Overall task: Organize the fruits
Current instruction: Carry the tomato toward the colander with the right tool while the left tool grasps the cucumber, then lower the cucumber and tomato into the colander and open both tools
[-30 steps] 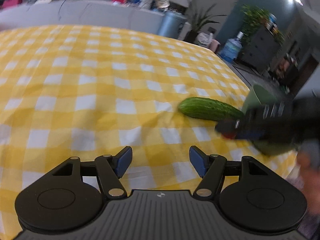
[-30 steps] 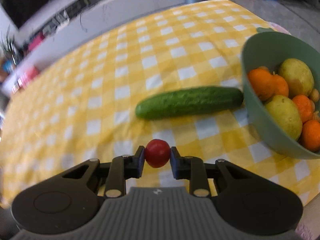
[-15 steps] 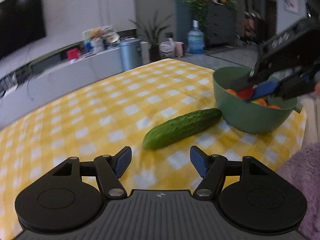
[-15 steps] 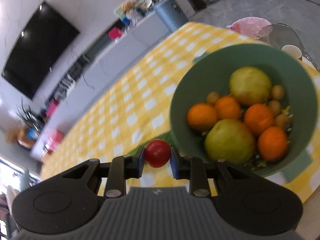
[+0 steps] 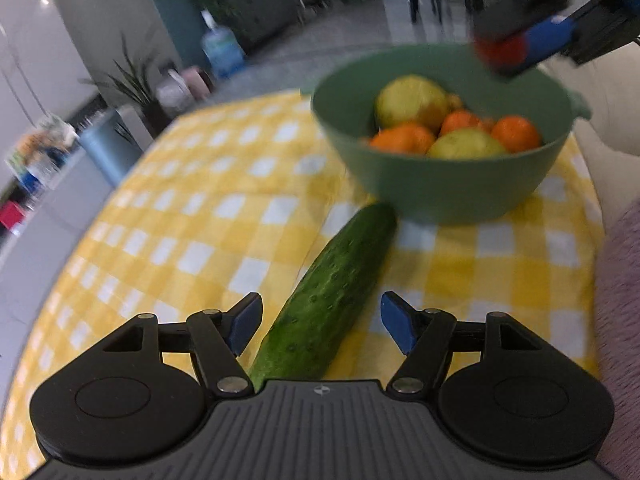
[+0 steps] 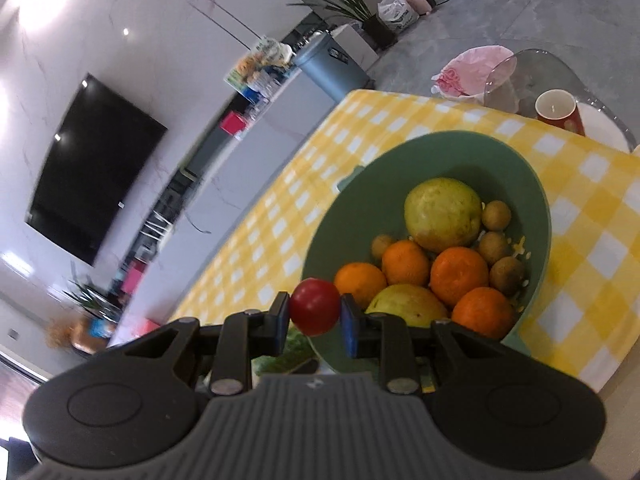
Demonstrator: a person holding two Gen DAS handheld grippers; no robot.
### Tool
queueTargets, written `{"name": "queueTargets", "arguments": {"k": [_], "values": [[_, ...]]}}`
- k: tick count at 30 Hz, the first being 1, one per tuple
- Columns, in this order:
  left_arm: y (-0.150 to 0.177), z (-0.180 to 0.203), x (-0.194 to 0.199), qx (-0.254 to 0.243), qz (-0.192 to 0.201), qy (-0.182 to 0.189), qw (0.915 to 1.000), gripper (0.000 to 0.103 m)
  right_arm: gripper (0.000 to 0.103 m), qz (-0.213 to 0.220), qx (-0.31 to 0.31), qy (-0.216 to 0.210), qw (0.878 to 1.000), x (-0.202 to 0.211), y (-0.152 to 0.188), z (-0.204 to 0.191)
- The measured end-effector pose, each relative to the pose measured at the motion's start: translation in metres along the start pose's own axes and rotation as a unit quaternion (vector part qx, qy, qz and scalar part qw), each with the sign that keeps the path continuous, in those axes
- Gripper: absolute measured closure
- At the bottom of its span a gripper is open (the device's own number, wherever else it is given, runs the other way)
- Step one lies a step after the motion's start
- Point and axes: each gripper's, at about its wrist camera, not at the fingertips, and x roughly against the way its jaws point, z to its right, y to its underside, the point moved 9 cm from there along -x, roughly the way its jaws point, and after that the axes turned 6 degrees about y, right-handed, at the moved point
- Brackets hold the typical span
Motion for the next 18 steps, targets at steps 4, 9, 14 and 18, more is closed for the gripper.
{"name": "queueTargets", "arguments": {"k": [4,9,14,18], "values": [[0.008,-0.011,-0.008,0.033,0.000,0.042,0.9986,0.025,0.080,0.008,-0.022,-0.013,1.000,0.003,-0.006,0.006],[0.016,-0.021,-0.003,0.120,0.031,0.075,0.9895,0.037,0.080,-0.004,-0.020,0.003,1.000,-0.006,-0.001,0.008],[0.017,-0.025,0.010,0.204,-0.001,0.013,0.9789,0.052,0.080,0.002,-0.022,-0.004,1.000,-0.003,-0.003,0.004],[0.029,-0.027,0.024,0.320,-0.052,0.001,0.9460,0.056,0.080,0.003,-0.023,-0.007,1.000,-0.004,-0.004,0.002]]}}
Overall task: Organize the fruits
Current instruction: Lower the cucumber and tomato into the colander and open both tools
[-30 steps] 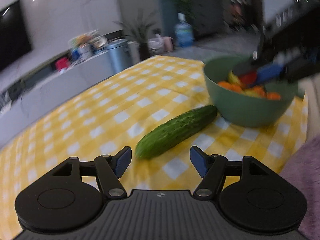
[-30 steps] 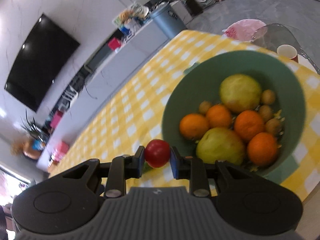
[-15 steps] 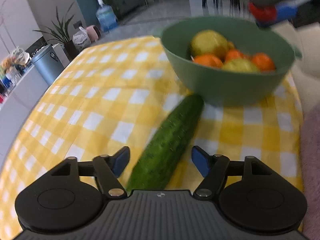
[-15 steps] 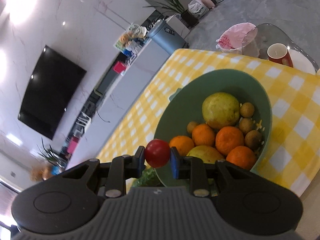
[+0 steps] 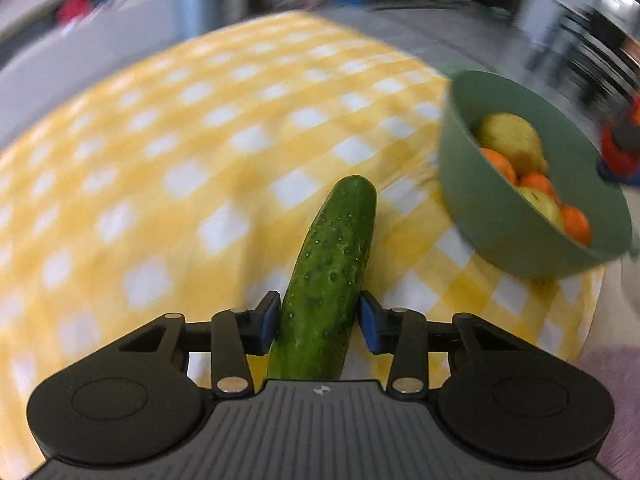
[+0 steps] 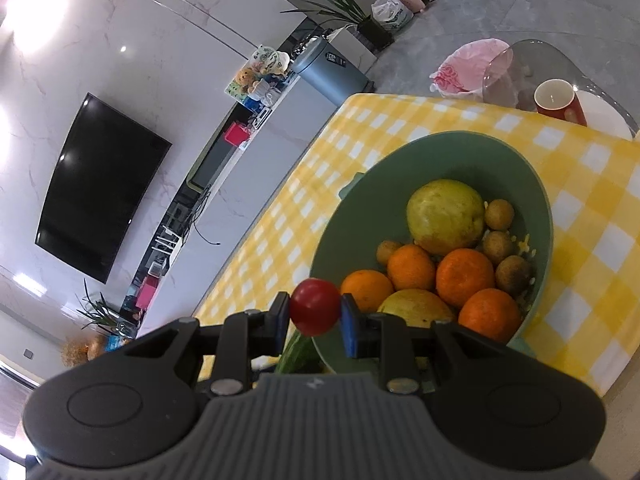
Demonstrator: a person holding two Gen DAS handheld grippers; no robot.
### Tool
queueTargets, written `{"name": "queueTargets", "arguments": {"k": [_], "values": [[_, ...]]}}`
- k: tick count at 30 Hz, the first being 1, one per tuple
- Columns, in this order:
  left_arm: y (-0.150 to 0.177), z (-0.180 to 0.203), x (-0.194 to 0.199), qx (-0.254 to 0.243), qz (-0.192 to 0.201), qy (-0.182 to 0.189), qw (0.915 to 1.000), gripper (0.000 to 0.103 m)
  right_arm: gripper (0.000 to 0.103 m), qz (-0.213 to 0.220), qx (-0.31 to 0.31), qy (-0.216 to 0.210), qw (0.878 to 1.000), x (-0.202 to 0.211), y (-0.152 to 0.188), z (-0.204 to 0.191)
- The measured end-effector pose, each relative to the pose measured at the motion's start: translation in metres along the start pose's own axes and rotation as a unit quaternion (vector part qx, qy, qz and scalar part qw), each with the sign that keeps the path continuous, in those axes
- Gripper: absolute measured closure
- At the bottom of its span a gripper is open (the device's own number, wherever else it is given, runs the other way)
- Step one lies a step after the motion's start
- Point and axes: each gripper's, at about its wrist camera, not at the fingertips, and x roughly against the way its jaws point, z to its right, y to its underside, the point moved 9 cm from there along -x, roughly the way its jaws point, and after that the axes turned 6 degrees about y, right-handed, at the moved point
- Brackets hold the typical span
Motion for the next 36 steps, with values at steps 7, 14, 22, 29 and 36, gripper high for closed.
{"name": "queueTargets", "arguments": {"k": [7,14,22,29,36], "values": [[0.010,0.011,-0.003,-0.096,0.096,-0.060,0.9889,0.049,0.080,0.001,-0.003,0.010,1.000,-0.002,0.002,-0.003],[0.009,0.013,-0.005,-0.073,0.124,-0.075,0.9868,0.057,0.080,0.034,-0.035,0.023,0.999,0.007,-0.010,0.013],[-0.002,0.044,0.055,-0.018,0.211,-0.008,0.9774,0.058,0.080,0.065,-0.042,0.034,0.996,0.021,-0.021,0.025],[-0.034,0.081,0.080,0.025,0.218,0.097,0.9709,0.058,0.080,0.086,-0.071,0.071,0.991,0.034,-0.028,0.049],[-0.069,0.118,0.046,0.039,0.198,0.141,0.9693,0.058,0.077,0.090,-0.072,0.094,0.989,0.031,-0.027,0.058]]}}
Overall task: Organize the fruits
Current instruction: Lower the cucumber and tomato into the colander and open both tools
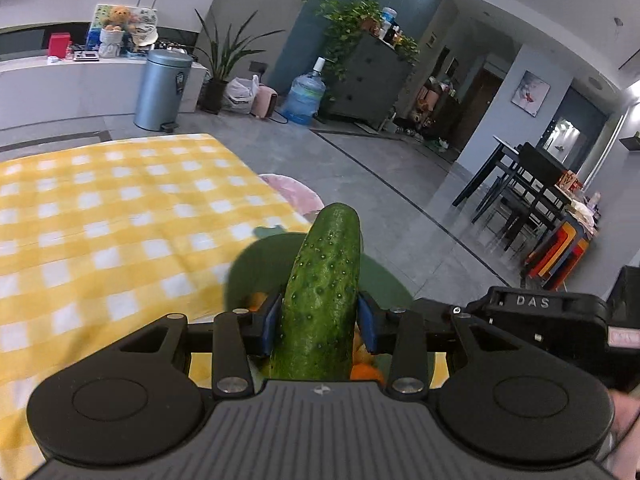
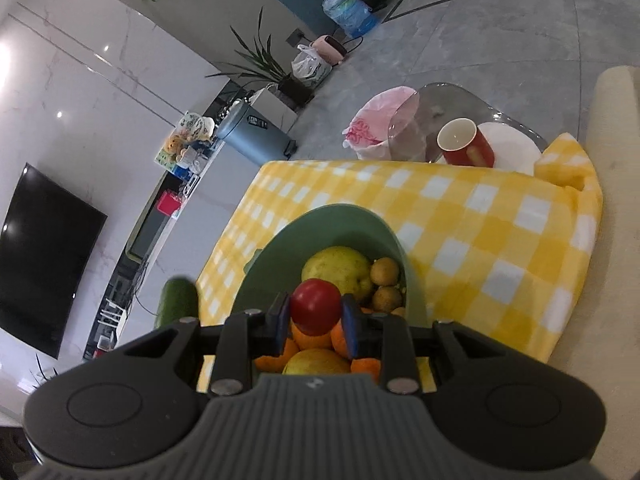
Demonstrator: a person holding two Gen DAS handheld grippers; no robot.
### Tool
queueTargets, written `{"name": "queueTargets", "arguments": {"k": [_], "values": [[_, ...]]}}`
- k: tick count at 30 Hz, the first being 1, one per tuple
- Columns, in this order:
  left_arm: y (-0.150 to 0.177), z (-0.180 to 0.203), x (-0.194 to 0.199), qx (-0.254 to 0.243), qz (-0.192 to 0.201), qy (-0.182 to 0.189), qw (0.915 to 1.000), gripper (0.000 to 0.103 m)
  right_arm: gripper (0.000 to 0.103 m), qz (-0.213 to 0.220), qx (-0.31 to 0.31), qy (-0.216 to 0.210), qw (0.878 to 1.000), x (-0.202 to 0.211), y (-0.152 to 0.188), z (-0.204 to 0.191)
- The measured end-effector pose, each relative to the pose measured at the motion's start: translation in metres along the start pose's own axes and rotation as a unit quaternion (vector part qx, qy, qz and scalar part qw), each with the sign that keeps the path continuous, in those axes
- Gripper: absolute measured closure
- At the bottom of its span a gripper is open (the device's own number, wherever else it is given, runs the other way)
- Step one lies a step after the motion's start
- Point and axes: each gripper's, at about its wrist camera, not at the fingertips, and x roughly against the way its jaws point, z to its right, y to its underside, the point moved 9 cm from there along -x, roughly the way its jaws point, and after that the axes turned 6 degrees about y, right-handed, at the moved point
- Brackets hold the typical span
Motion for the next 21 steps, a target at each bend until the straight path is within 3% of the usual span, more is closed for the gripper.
{"name": "queueTargets", "arguments": {"k": [5,11,17,21], "values": [[0.002,0.003,-0.030,0.014,-0.012,-0.005,0.9998,0.058,0.063,0.008,-0.004,0.002,1.000,-0.001,-0.003,0.003],[0.007,0.002,-0.048,0.025,-0.026,-0.037,0.9987,0.058,0.058,0.011,-0.021,-0.007,1.000,-0.001,-0.008,0.011],[0.014,0.008,-0.061,-0.020,-0.032,-0.088,0.9954,0.059,0.058,0.005,-0.031,-0.002,1.000,-0.004,-0.008,0.019],[0.014,0.016,-0.056,0.005,-0.039,-0.060,0.9974,0.063,0.057,0.005,-0.034,-0.007,0.999,-0.004,-0.008,0.019]]}}
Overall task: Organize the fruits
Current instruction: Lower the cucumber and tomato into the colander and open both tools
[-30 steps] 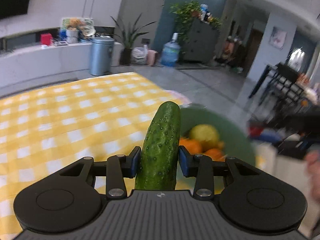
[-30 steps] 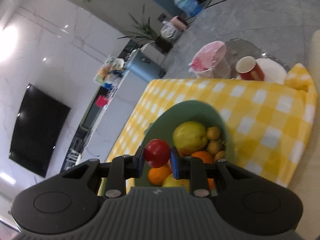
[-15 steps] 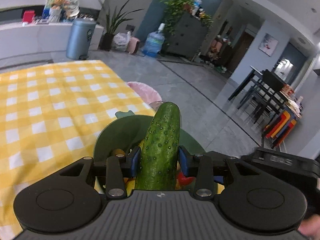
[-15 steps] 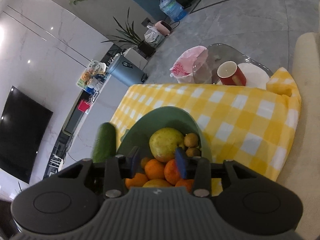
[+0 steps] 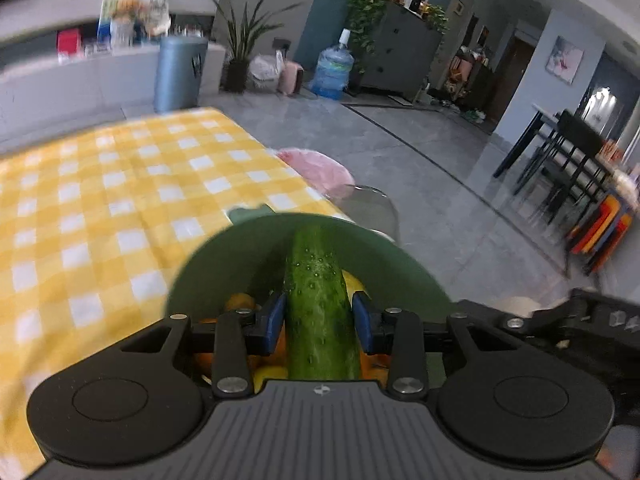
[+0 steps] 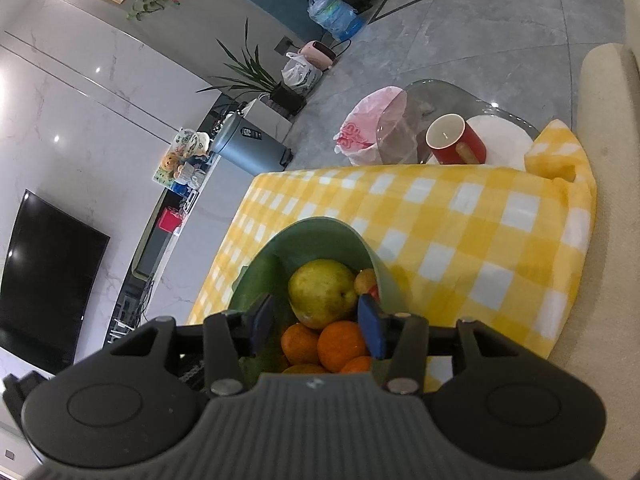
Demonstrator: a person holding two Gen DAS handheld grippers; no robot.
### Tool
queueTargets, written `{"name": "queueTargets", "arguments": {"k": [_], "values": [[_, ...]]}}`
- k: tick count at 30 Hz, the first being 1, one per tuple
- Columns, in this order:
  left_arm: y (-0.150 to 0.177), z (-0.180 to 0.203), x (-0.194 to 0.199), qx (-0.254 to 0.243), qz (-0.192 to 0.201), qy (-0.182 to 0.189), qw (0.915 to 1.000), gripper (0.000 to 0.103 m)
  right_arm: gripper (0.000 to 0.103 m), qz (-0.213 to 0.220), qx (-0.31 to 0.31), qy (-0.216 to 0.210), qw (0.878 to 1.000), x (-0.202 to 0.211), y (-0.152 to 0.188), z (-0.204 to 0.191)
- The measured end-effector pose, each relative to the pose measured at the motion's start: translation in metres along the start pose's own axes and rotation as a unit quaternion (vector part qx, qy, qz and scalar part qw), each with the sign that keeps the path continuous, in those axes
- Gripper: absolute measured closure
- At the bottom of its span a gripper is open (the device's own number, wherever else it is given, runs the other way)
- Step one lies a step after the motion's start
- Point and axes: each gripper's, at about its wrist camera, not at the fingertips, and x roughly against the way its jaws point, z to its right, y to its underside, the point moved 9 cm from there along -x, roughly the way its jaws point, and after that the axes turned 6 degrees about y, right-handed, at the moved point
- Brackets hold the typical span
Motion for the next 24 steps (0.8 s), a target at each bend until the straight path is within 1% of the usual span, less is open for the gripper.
{"name": "queueTargets", "arguments": {"k": [1,2,4,6,8,9,10,12,13,15,16,19,22,24], "values": [[-0.001,0.001,0.002,0.018,0.008,0.010,0.9998,0.071,0.057,0.001,-0.003,0.000,1.000,0.000,0.000,0.001],[-0.003,0.003,0.005,0.029,0.021,0.019,0.9992,0.071,0.057,0.001,-0.006,0.000,1.000,0.000,0.000,0.001],[-0.008,0.011,0.013,0.027,0.046,0.028,0.9982,0.071,0.057,0.001,-0.007,0.000,1.000,0.001,0.000,0.001],[-0.011,0.014,0.018,0.017,0.057,0.026,0.9979,0.071,0.057,0.000,-0.006,0.000,1.000,0.001,0.000,0.001],[-0.013,0.014,0.022,0.014,0.064,0.017,0.9977,0.064,0.057,0.002,-0.006,0.000,1.000,0.002,0.000,0.001],[-0.013,0.013,0.023,0.011,0.064,0.011,0.9978,0.055,0.057,0.003,-0.006,0.001,1.000,0.002,0.000,0.001],[-0.014,0.012,0.023,0.007,0.065,0.003,0.9979,0.049,0.057,0.002,-0.005,0.002,1.000,0.002,0.000,0.001],[-0.014,0.011,0.025,-0.010,0.063,-0.016,0.9979,0.043,0.057,-0.002,0.002,0.004,1.000,0.000,0.001,0.000],[-0.013,0.010,0.027,-0.014,0.061,-0.030,0.9976,0.042,0.057,-0.005,0.009,0.005,1.000,-0.001,0.003,-0.002],[-0.011,0.004,0.032,-0.007,0.053,-0.066,0.9964,0.042,0.057,-0.004,0.022,0.012,1.000,-0.001,0.004,-0.004],[-0.010,0.002,0.036,-0.003,0.049,-0.073,0.9961,0.041,0.056,0.006,0.020,0.017,1.000,0.002,0.002,-0.004],[-0.007,-0.002,0.048,0.006,0.036,-0.091,0.9952,0.037,0.049,0.035,0.025,0.023,0.999,0.013,-0.005,-0.005],[-0.002,-0.007,0.062,0.017,0.022,-0.115,0.9930,0.035,0.049,0.048,0.046,0.033,0.997,0.017,-0.007,-0.007],[0.000,-0.009,0.074,0.024,0.015,-0.126,0.9916,0.035,0.048,0.045,0.062,0.048,0.996,0.015,-0.007,-0.008]]}}
